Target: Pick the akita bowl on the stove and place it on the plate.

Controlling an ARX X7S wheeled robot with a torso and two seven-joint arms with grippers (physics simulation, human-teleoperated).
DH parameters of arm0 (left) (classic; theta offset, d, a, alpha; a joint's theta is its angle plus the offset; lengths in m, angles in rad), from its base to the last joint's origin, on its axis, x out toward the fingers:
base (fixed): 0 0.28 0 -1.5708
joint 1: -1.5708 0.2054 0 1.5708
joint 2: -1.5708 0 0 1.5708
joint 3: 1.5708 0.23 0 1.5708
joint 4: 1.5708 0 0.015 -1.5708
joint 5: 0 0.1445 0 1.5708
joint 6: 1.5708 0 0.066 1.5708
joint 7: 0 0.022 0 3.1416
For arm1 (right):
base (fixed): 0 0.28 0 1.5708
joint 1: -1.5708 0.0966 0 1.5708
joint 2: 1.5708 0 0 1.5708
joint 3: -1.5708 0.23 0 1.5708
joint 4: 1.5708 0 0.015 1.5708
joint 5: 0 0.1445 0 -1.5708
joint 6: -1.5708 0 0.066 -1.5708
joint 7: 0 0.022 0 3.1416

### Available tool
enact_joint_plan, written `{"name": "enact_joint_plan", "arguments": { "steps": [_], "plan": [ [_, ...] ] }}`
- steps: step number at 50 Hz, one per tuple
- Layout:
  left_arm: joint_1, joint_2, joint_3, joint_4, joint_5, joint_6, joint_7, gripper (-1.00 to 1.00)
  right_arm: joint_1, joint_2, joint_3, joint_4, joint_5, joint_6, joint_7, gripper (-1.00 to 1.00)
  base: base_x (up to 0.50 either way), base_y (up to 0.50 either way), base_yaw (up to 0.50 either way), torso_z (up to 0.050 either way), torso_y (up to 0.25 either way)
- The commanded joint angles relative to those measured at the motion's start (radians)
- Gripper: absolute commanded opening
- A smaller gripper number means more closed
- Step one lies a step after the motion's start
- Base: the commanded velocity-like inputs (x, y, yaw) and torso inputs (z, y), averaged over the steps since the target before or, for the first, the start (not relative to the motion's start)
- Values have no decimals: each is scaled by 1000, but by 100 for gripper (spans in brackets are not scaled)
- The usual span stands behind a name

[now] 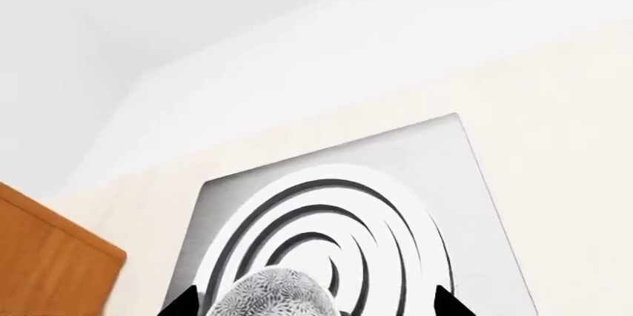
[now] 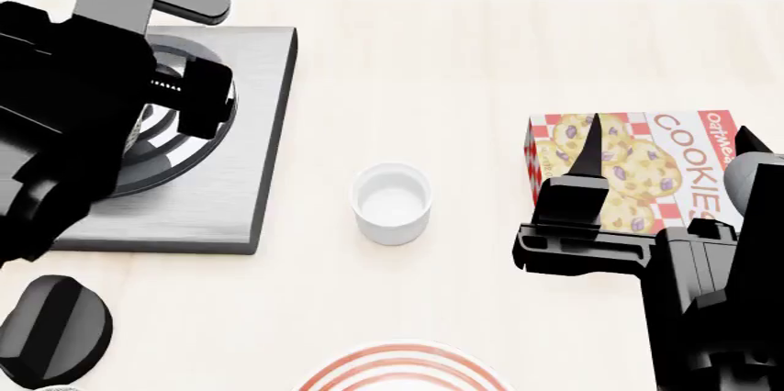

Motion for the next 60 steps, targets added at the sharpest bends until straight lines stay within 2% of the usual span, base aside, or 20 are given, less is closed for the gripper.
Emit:
{"name": "enact_joint_plan", "arguments": {
  "steps": [1,32,60],
  "plan": [
    [7,-6,33,6,6,-21,5,100,-1,3,-1,2,8,-3,6,100,0,0,0,0,0],
    [13,-13,29,-70,15,17,-20,100,-3,12,-3,6,28,-10,23,100,0,0,0,0,0],
    [40,-22,25,-52,-5,-8,-29,100,-5,20,-5,10,46,-18,38,100,0,0,0,0,0]
  ]
}}
